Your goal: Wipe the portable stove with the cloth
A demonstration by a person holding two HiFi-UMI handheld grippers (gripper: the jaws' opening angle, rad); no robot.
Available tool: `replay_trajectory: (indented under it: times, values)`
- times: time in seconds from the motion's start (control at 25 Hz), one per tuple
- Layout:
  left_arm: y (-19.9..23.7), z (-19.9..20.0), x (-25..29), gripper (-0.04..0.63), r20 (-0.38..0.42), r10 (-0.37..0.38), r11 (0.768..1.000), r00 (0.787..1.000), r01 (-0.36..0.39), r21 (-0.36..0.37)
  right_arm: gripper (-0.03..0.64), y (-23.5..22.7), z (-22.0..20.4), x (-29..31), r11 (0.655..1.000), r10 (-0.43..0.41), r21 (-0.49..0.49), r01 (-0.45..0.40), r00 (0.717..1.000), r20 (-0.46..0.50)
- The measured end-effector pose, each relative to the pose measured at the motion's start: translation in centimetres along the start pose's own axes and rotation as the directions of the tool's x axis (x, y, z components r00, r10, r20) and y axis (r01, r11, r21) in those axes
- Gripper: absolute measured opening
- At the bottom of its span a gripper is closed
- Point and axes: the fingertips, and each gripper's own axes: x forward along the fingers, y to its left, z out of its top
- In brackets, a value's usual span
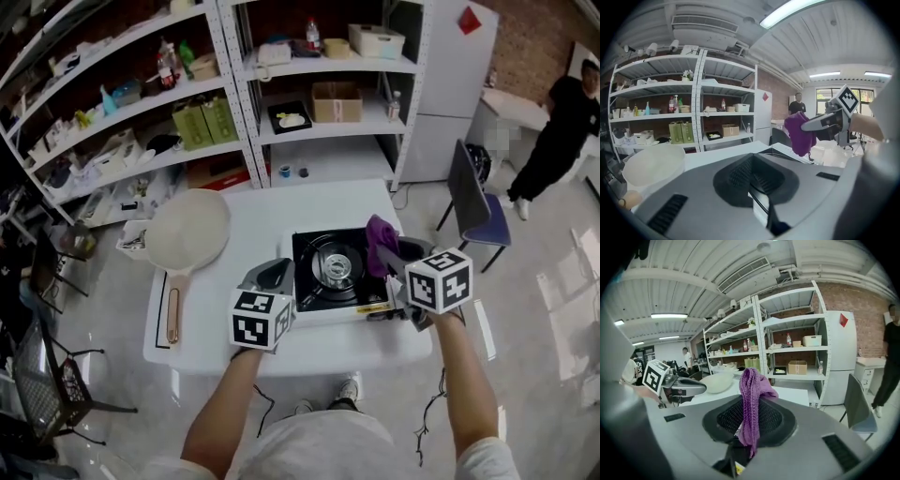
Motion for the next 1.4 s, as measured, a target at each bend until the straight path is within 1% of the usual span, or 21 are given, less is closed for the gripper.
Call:
replay_trajectory:
  times: [0.12, 0.24, 0.44, 0.68, 1.16, 1.4]
  values:
    - [0.3, -0.1, -1.2, 0.003, 0.004, -0.007, 1.000, 1.000, 0.007, 0.002, 0.063, 1.5, 0.0, -1.2, 0.999, -0.028, 0.025, 0.027, 0.999, 0.034]
    - [0.6, -0.5, -2.4, 0.003, 0.007, -0.016, 1.000, 1.000, 0.016, 0.005, 0.061, 2.8, -0.3, -2.3, 0.996, -0.074, 0.048, 0.070, 0.995, 0.071]
    - [1.2, -1.6, -3.9, 0.003, 0.007, -0.029, 1.000, 1.000, 0.029, 0.013, 0.060, 4.6, -1.0, -3.6, 0.990, -0.136, 0.049, 0.131, 0.981, 0.136]
    - [1.5, -1.9, -5.0, 0.003, 0.002, -0.049, 0.998, 0.999, 0.049, 0.040, 0.060, 6.2, -1.3, -4.4, 0.981, -0.191, 0.036, 0.188, 0.970, 0.148]
    - [1.3, -2.6, -5.4, 0.003, 0.003, -0.093, 0.994, 0.996, 0.093, 0.052, 0.060, 7.6, -2.0, -4.9, 0.975, -0.221, 0.047, 0.216, 0.964, 0.148]
    - [0.9, -2.2, -5.3, 0.003, -0.002, -0.104, 0.993, 0.995, 0.104, 0.054, 0.060, 7.6, -1.6, -5.2, 0.976, -0.216, 0.067, 0.208, 0.964, 0.153]
